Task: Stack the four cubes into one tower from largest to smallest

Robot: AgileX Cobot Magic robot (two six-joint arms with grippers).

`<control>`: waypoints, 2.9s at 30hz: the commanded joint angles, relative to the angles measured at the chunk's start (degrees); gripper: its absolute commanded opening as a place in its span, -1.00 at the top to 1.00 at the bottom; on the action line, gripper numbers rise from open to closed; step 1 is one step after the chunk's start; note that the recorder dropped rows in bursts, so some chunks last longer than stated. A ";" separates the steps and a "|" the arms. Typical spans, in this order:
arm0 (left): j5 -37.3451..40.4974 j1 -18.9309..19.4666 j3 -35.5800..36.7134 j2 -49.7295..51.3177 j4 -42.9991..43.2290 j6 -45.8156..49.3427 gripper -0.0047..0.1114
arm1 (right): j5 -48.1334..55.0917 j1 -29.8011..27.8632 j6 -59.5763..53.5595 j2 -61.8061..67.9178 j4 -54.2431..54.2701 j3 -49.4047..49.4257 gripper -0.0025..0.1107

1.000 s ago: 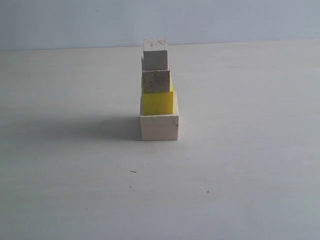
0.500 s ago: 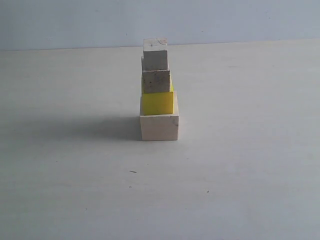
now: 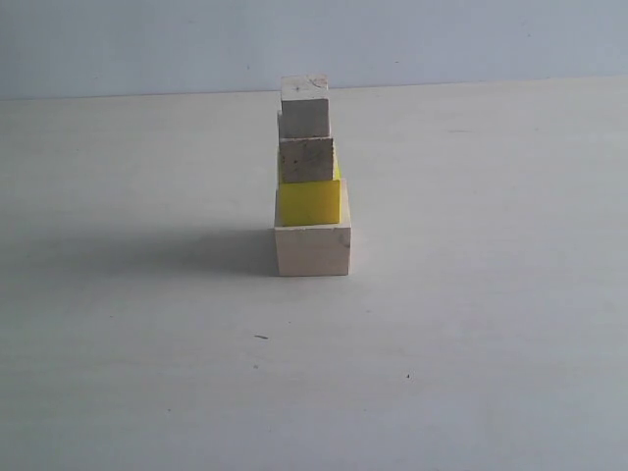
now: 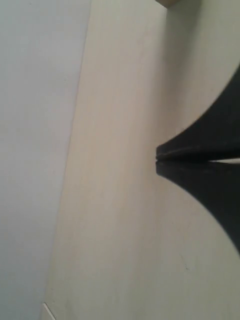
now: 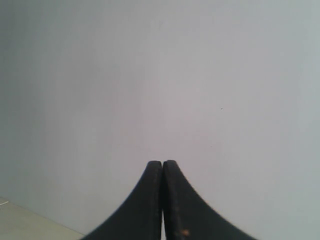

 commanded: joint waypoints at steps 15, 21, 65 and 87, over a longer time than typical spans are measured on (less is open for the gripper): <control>-0.62 -0.44 1.38 -0.33 8.18 -3.36 0.92 | -0.05 -0.29 -0.16 -0.23 -0.07 0.36 0.96; -0.62 -0.44 1.38 -0.33 7.94 -3.36 0.92 | -0.05 -0.29 -0.16 -0.23 -0.07 0.36 0.96; -0.62 -0.44 1.38 -0.33 7.96 -3.22 0.92 | -2.41 -16.65 34.30 -11.93 -26.18 21.39 0.96; -0.62 -0.44 1.38 -0.33 7.96 -3.22 0.92 | -10.94 -18.03 37.31 -25.09 -25.99 51.50 0.96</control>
